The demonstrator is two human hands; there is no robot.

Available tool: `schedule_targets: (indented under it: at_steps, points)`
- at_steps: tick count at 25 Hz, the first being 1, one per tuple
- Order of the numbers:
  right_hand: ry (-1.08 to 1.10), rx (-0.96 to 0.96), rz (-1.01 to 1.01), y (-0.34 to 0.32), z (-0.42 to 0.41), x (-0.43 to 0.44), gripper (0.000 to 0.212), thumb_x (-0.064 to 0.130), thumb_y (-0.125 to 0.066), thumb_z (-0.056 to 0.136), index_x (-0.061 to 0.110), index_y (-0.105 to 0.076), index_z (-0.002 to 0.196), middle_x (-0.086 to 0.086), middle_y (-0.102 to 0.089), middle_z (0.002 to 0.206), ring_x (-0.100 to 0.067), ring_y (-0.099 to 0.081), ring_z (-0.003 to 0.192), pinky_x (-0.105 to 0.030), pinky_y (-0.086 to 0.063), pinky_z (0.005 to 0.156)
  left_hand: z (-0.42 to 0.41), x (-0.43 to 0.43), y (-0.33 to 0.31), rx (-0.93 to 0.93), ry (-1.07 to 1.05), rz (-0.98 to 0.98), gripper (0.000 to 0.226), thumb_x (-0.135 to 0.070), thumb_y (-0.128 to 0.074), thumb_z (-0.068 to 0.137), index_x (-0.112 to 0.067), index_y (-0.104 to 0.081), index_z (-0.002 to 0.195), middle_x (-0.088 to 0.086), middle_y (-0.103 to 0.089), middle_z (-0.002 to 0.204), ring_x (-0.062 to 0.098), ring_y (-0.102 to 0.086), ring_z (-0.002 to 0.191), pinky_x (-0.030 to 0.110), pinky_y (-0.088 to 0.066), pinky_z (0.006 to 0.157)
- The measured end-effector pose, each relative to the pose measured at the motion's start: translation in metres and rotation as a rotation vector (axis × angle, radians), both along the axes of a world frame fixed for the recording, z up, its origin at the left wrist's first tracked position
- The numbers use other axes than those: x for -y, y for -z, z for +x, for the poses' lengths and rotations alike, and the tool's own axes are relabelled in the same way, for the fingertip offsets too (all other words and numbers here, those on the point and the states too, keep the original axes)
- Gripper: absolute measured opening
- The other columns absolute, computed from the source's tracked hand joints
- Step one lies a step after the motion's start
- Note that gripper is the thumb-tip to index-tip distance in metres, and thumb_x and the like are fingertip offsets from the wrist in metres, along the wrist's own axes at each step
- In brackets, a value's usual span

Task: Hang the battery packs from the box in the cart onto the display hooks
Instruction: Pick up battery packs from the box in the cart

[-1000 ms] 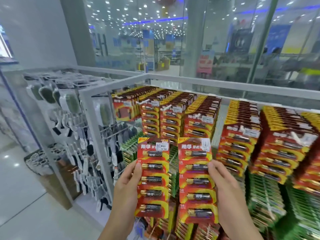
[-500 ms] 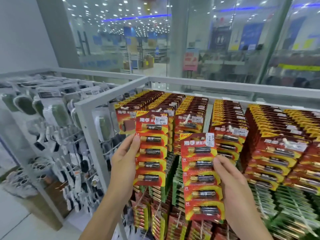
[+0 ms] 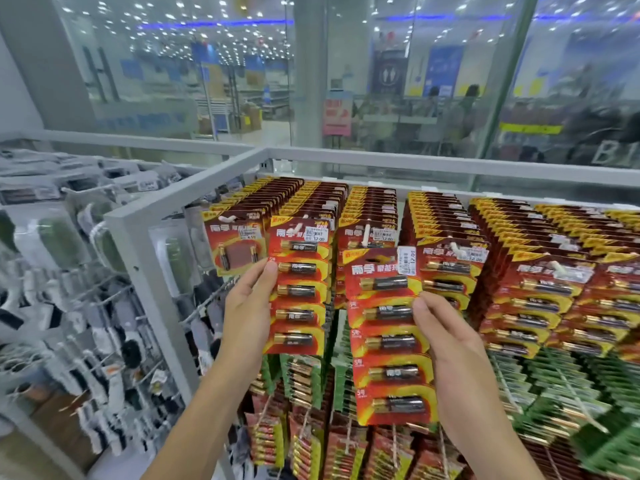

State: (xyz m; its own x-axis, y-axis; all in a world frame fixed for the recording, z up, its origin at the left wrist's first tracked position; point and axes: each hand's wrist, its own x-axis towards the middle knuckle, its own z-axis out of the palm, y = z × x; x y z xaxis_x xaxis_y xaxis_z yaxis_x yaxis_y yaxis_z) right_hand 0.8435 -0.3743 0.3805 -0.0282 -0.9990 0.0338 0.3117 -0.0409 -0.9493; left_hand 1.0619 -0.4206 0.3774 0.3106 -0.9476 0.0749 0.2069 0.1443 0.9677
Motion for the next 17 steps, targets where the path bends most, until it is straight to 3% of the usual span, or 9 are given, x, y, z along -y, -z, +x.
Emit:
schedule_targets:
  at_steps: [2, 4, 5, 7, 8, 10, 12, 15, 17]
  points:
    - [-0.001, -0.055, -0.046, -0.005, 0.007, 0.003, 0.013, 0.049, -0.064, 0.092, 0.047, -0.077, 0.092, 0.016, -0.077, 0.103, -0.007, -0.073, 0.101, -0.038, -0.057, 0.091, -0.001, 0.014, 0.002, 0.049, 0.020, 0.013, 0.024, -0.042, -0.053, 0.106, -0.031, -0.073, 0.112, -0.011, -0.080, 0.102, 0.008, -0.077, 0.091, 0.037, -0.062, 0.085]
    - [0.045, -0.107, -0.064, -0.006, 0.014, 0.006, 0.019, 0.042, -0.058, 0.099, 0.044, -0.076, 0.097, 0.019, -0.077, 0.099, -0.002, -0.073, 0.095, -0.028, -0.055, 0.080, -0.003, 0.026, 0.005, 0.076, 0.034, 0.045, 0.024, -0.048, -0.052, 0.105, -0.035, -0.071, 0.111, -0.020, -0.078, 0.100, -0.002, -0.073, 0.092, 0.034, -0.056, 0.095]
    - [0.071, -0.135, -0.059, -0.004, 0.016, 0.009, 0.017, 0.042, -0.057, 0.100, 0.042, -0.074, 0.103, 0.020, -0.076, 0.102, 0.000, -0.072, 0.097, -0.028, -0.054, 0.083, -0.004, 0.030, 0.006, 0.068, 0.030, 0.045, 0.024, -0.048, -0.052, 0.105, -0.034, -0.071, 0.110, -0.023, -0.077, 0.096, -0.006, -0.071, 0.088, 0.030, -0.057, 0.093]
    - [0.106, -0.143, -0.071, 0.001, 0.021, 0.015, 0.016, 0.043, -0.056, 0.100, 0.043, -0.069, 0.109, 0.034, -0.071, 0.102, 0.014, -0.065, 0.097, -0.022, -0.049, 0.089, -0.004, 0.036, 0.008, 0.050, 0.039, 0.006, 0.023, -0.042, -0.051, 0.107, -0.030, -0.070, 0.107, -0.024, -0.077, 0.085, -0.008, -0.071, 0.076, 0.016, -0.058, 0.072]
    - [0.129, -0.162, -0.070, 0.004, 0.022, 0.017, 0.014, 0.044, -0.056, 0.101, 0.046, -0.067, 0.110, 0.042, -0.067, 0.099, 0.023, -0.060, 0.095, -0.018, -0.044, 0.088, -0.003, 0.038, 0.010, 0.048, 0.038, 0.004, 0.025, -0.039, -0.051, 0.108, -0.026, -0.072, 0.107, -0.019, -0.079, 0.086, -0.003, -0.074, 0.074, 0.016, -0.057, 0.062]
    - [0.148, -0.180, -0.067, 0.007, 0.027, 0.022, 0.011, 0.045, -0.055, 0.102, 0.050, -0.063, 0.108, 0.050, -0.062, 0.093, 0.031, -0.053, 0.091, -0.015, -0.039, 0.088, -0.004, 0.041, 0.012, 0.032, 0.026, 0.012, 0.028, -0.039, -0.051, 0.108, -0.023, -0.074, 0.109, -0.006, -0.081, 0.096, 0.011, -0.078, 0.081, 0.022, -0.059, 0.060]
    - [0.181, -0.187, -0.068, 0.008, 0.035, 0.028, 0.013, 0.045, -0.053, 0.103, 0.048, -0.066, 0.106, 0.044, -0.066, 0.098, 0.025, -0.058, 0.095, -0.021, -0.045, 0.092, -0.002, 0.043, 0.015, 0.049, 0.000, 0.011, 0.029, -0.044, -0.052, 0.106, -0.027, -0.075, 0.109, -0.006, -0.081, 0.101, 0.015, -0.078, 0.091, 0.029, -0.062, 0.073]
    - [0.250, -0.195, -0.061, 0.011, 0.047, 0.044, 0.025, 0.045, -0.047, 0.106, 0.035, -0.071, 0.106, 0.012, -0.076, 0.103, -0.010, -0.073, 0.096, -0.044, -0.060, 0.086, 0.000, 0.043, 0.019, 0.111, -0.001, -0.013, 0.028, -0.046, -0.049, 0.107, -0.033, -0.073, 0.108, -0.018, -0.079, 0.101, 0.001, -0.073, 0.098, 0.030, -0.056, 0.090]
    - [0.334, -0.242, -0.081, 0.015, 0.053, 0.057, 0.030, 0.046, -0.045, 0.107, 0.030, -0.069, 0.107, 0.010, -0.074, 0.099, -0.009, -0.071, 0.092, -0.038, -0.058, 0.083, 0.000, 0.041, 0.020, 0.189, -0.009, -0.035, 0.028, -0.046, -0.045, 0.108, -0.036, -0.071, 0.105, -0.025, -0.077, 0.097, -0.009, -0.069, 0.093, 0.022, -0.051, 0.088]
